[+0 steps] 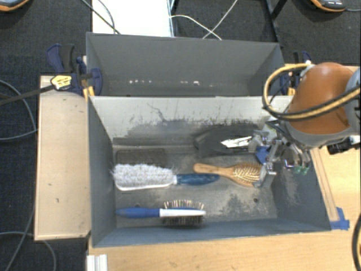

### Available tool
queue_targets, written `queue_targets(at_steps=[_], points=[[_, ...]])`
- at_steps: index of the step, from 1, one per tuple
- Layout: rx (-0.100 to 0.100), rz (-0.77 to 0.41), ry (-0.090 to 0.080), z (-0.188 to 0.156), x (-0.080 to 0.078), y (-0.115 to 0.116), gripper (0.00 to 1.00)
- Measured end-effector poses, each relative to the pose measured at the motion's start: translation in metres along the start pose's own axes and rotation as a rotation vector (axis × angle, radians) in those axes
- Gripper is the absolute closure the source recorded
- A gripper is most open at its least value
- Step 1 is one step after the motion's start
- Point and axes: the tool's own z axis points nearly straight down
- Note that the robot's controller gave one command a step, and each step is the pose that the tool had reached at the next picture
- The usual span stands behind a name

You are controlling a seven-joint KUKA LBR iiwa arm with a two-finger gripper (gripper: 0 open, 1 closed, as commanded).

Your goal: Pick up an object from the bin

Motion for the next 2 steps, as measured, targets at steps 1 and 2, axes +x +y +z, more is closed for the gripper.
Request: queue_targets(at_steps=[1, 2], points=[[0.000, -0.023, 0.000, 0.0838, 0.0282, -0.0147, 0.00], [-0.002, -0.010, -0.004, 0.0802, 0.0194, -0.0231, 0.00]])
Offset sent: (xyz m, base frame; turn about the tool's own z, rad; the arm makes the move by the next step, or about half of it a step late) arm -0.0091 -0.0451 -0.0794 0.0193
